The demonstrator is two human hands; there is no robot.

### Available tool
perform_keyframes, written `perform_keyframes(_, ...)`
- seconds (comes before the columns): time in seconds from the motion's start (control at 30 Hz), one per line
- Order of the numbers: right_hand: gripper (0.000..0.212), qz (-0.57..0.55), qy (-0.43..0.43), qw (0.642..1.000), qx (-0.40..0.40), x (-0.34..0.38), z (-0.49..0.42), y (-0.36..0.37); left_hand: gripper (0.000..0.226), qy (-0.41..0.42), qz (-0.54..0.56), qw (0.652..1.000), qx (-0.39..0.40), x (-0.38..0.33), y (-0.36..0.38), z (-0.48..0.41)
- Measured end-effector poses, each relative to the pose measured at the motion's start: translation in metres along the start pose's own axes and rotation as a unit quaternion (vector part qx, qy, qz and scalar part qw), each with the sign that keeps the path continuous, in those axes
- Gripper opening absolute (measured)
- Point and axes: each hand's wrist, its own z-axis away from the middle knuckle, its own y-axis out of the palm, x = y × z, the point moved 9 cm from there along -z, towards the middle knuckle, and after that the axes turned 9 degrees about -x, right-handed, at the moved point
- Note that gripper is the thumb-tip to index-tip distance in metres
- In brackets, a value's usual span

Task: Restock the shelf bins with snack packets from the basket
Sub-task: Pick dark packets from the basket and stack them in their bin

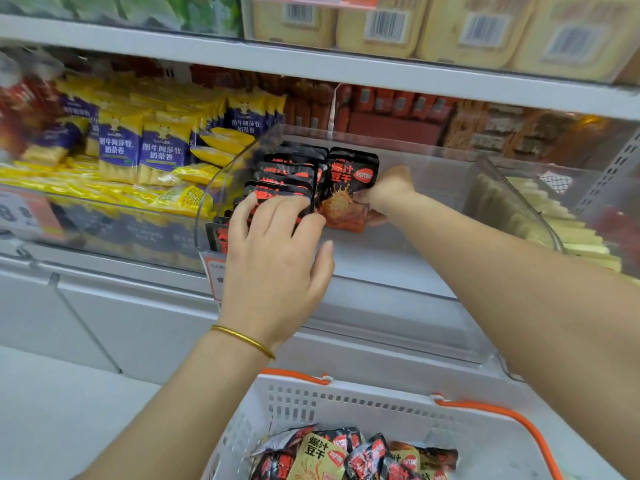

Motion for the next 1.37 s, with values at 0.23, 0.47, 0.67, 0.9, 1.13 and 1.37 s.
perform_keyframes(0.23,0.028,-0.082,-0.177,0.979,0.062,0.038,0.144,-0.104,0.02,0.094,0.066,0.987,-0.116,-0.053,-0.045,0.014)
perform_keyframes(0.47,0.005,0.156,0.052,0.933,0.319,-0.194,0.208,-0.05,0.019,0.197,0.168,0.958,0.123,-0.139,0.009,0.097)
perform_keyframes(0.67,0.036,0.473,-0.064,0.744,0.467,-0.343,0.248,0.015,0.028,0.202,0.192,0.929,0.246,-0.166,0.041,0.151)
perform_keyframes(0.9,0.018,0.542,-0.072,0.689,0.475,-0.403,0.272,0.012,0.034,0.212,0.182,0.913,0.296,-0.169,0.054,0.168)
perform_keyframes(1.13,0.022,0.437,-0.083,0.765,0.465,-0.375,0.256,0.019,0.04,0.199,0.173,0.898,0.352,-0.166,0.069,0.178)
perform_keyframes(1.37,0.018,0.403,-0.042,0.794,0.452,-0.378,0.262,0.018,0.042,0.187,0.167,0.891,0.378,-0.163,0.072,0.183)
